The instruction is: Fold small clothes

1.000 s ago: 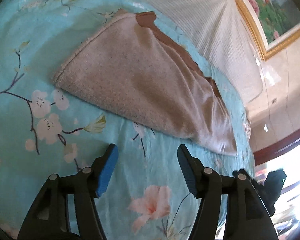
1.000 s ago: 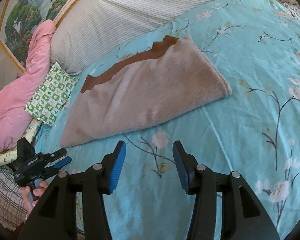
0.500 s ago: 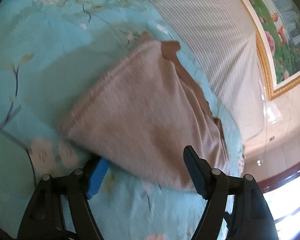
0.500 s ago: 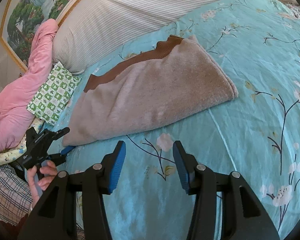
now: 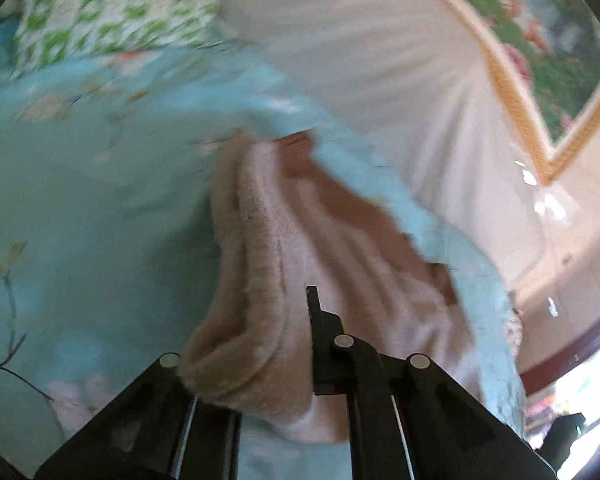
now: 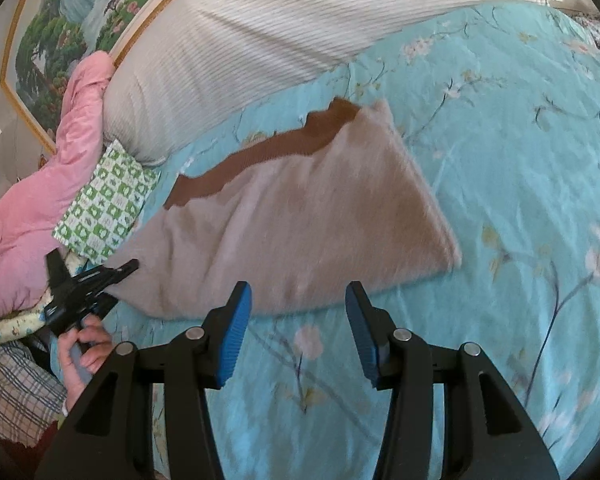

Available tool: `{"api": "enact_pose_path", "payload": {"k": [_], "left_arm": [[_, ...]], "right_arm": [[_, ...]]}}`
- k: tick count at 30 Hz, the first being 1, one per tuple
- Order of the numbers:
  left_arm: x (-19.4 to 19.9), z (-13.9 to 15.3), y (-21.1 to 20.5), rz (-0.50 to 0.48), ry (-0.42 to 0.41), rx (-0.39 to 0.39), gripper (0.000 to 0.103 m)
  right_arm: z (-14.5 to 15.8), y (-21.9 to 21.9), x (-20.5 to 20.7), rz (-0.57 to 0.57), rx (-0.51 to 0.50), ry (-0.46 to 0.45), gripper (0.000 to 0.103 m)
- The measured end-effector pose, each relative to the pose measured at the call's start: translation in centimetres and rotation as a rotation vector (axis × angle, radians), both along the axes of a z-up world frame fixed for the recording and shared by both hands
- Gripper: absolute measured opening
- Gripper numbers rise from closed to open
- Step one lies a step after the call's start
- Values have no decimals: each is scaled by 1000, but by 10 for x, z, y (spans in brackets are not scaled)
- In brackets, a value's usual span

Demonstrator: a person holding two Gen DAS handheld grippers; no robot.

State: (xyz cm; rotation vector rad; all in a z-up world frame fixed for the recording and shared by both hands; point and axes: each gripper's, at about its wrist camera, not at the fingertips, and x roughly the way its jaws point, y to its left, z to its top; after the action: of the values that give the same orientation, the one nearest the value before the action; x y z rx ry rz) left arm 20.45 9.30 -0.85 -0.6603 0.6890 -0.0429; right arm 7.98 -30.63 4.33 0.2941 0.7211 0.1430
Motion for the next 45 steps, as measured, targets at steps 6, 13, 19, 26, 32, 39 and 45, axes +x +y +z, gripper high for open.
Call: {"api": "enact_pose_path", "payload": {"k": [6, 13, 19, 26, 32, 39, 45], "left_arm": [[4, 41, -73, -199, -97, 39, 6], [22, 10, -170, -388, -38, 139, 6], [24, -13, -179, -413, -4, 131, 6], [19, -7, -189, -415, -14, 133, 6], [13, 25, -202, -423, -68, 157, 6], [23, 37, -270, -517, -117, 152, 7], [42, -4, -316, -560, -9, 137, 7]], "right_arm": [[26, -22, 32, 34, 56, -2, 50], [28, -32, 93, 114, 222, 61, 58], [1, 2, 149, 224, 251, 186, 63], [-8, 43, 201, 294, 245, 189, 49], [28, 51, 213, 345, 189, 124, 17], [77, 5, 200, 324, 52, 49, 16], [40, -51, 205, 209, 15, 115, 16]]}}
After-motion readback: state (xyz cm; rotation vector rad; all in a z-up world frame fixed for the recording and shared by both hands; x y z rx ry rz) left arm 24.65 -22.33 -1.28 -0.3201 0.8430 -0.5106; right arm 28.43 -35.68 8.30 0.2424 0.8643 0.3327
